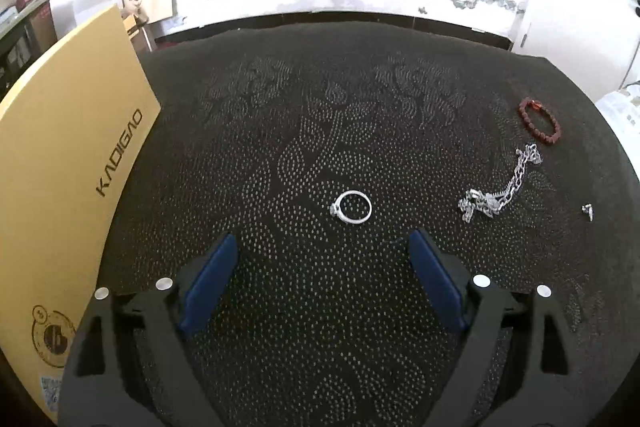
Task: Organize jewelry
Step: 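Grasp the silver ring with the left gripper while the right gripper approaches the silver charm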
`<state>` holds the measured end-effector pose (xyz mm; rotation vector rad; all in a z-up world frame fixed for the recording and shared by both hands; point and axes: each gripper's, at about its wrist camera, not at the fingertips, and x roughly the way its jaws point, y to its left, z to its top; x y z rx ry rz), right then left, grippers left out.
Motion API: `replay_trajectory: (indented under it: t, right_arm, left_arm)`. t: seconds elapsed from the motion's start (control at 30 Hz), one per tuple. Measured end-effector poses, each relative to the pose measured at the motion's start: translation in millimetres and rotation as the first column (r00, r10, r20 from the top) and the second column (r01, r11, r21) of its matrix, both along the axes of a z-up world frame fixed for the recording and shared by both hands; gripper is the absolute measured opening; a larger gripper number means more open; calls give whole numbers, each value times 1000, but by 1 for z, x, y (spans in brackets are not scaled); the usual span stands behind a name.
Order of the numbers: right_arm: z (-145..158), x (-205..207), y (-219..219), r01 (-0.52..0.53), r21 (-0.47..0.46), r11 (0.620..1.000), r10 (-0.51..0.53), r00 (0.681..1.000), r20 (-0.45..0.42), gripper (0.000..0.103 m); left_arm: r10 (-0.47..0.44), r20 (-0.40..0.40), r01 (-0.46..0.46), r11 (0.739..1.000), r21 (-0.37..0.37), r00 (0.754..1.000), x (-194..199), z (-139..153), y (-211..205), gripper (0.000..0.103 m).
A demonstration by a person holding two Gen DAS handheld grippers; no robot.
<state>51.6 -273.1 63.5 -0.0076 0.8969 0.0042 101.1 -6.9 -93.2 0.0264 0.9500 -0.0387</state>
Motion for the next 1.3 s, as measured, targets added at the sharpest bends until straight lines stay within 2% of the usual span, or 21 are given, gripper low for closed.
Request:
replay_trajectory:
  t: [0.2,0.4,0.43,0.5,0.53,0.63,0.73,0.77,1.07,1.3]
  right_arm:
    - [1,0,0,-17,5,1000,17,1000,0,97]
    - [5,-2,-4,-7,18,1000,7,1000,6,97]
    - [5,-1,-3,-9,18,1000,9,1000,8,97]
    - [6,-3,-2,-13,18,1000,13,1000,9,97]
    - [6,-3,-3,-13,17,1000,13,1000,9,97]
    - [5,-3,-5,-7,19,1000,7,1000,8,97]
    - [7,-4,-7,0,22,1000,0,1000,11,97]
    - [7,-4,-7,0,23,1000,0,1000,11,97]
    - [-2,-1,-7,-2,16,1000,2,1000,-18,97]
    - [-38,13,-15,31,21,999,-28,993,-114,97]
  left_arm:
    - [-2,3,2,1000,-22,1000,2,0,-1,86]
    - [-7,-1,7,1000,5,1000,7,-1,-7,86]
    - [-4,3,4,1000,7,1000,8,0,-8,83]
    - [-24,17,24,1000,14,1000,9,3,-14,64]
    - [-34,15,34,999,14,999,10,3,-16,61]
    - [-63,22,63,998,27,998,6,5,-22,39]
    - [-67,29,66,997,29,997,4,5,-23,24]
    - [-57,29,56,998,31,998,4,5,-21,22]
    - [-40,5,40,999,-6,999,4,7,-12,20]
    - [-13,8,13,1000,-9,1000,-1,25,-1,20]
